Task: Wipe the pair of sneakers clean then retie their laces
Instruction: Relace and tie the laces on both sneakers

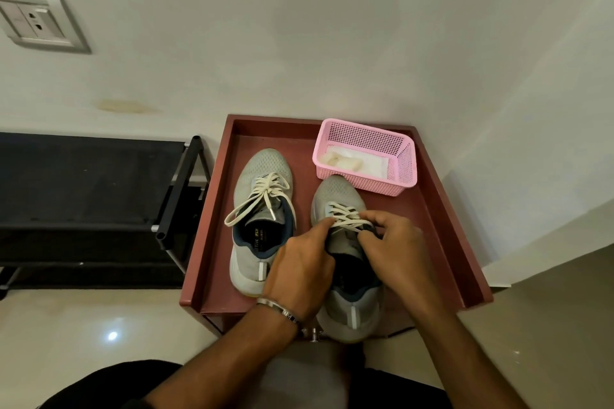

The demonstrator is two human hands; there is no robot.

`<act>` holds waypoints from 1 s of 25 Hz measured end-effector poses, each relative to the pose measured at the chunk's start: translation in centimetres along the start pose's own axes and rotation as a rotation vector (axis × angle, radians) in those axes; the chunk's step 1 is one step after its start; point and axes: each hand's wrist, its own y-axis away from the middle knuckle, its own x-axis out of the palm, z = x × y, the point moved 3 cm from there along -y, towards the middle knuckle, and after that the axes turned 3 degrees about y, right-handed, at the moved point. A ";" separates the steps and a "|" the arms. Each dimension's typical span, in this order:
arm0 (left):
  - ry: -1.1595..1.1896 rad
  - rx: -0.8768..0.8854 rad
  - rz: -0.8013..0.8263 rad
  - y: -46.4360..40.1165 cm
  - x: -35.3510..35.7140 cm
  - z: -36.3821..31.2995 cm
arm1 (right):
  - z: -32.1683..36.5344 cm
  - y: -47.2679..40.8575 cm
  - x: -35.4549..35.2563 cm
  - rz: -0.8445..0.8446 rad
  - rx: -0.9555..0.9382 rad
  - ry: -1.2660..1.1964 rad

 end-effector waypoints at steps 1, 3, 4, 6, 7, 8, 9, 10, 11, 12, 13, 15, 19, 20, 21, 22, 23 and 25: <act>-0.007 -0.012 -0.009 0.3 -0.3 0.1 | 0.4 0.1 0.4 0.012 -0.010 -0.017; -0.025 -0.046 -0.024 0.7 -0.8 0.6 | 0.8 0.1 1.3 0.033 -0.034 -0.054; -0.032 -0.071 -0.029 0.8 -0.9 0.8 | 1.0 0.2 1.7 0.041 -0.044 -0.071; -0.043 -0.100 -0.049 0.8 -1.3 1.2 | 1.3 0.2 2.2 0.049 -0.068 -0.089; -0.049 -0.102 -0.067 0.8 -1.4 1.3 | 1.3 0.0 2.4 0.061 -0.082 -0.087; -0.052 -0.096 -0.089 0.8 -1.6 1.3 | 1.2 -0.1 2.5 0.089 -0.093 -0.085; -0.051 -0.088 -0.111 0.7 -1.7 1.2 | 1.0 -0.3 2.4 0.130 -0.104 -0.091; -0.036 -0.083 -0.130 0.6 -1.8 1.1 | 0.8 -0.4 2.2 0.169 -0.109 -0.111; -0.014 -0.086 -0.143 0.5 -1.8 1.1 | 0.6 -0.5 1.8 0.186 -0.110 -0.142; 0.007 -0.097 -0.152 0.2 -1.9 1.0 | 0.3 -0.5 1.1 0.172 -0.105 -0.155; 0.012 -0.104 -0.159 0.0 -1.9 1.1 | 0.1 -0.4 0.3 0.126 -0.097 -0.134; -0.009 -0.084 -0.172 -0.5 -1.8 1.0 | -0.4 -0.2 -1.0 0.029 -0.083 -0.003; -0.023 -0.050 -0.159 -1.3 -1.5 1.0 | -1.1 -0.1 0.0 0.219 0.017 0.061; 0.009 -0.055 -0.160 -1.5 -1.4 1.0 | -1.3 -0.2 0.4 0.258 0.041 0.042; 0.078 -0.076 -0.171 -1.6 -1.5 1.0 | -1.5 -0.3 0.7 0.279 0.057 0.014; 0.178 -0.111 -0.192 -1.8 -1.6 1.0 | -1.6 -0.4 0.9 0.286 0.060 -0.026; 0.291 -0.151 -0.217 -1.9 -1.8 1.0 | -1.7 -0.6 1.0 0.273 0.064 -0.083; 0.508 -0.215 -0.286 -2.2 -2.5 1.1 | -1.7 -0.8 1.1 0.213 0.085 -0.197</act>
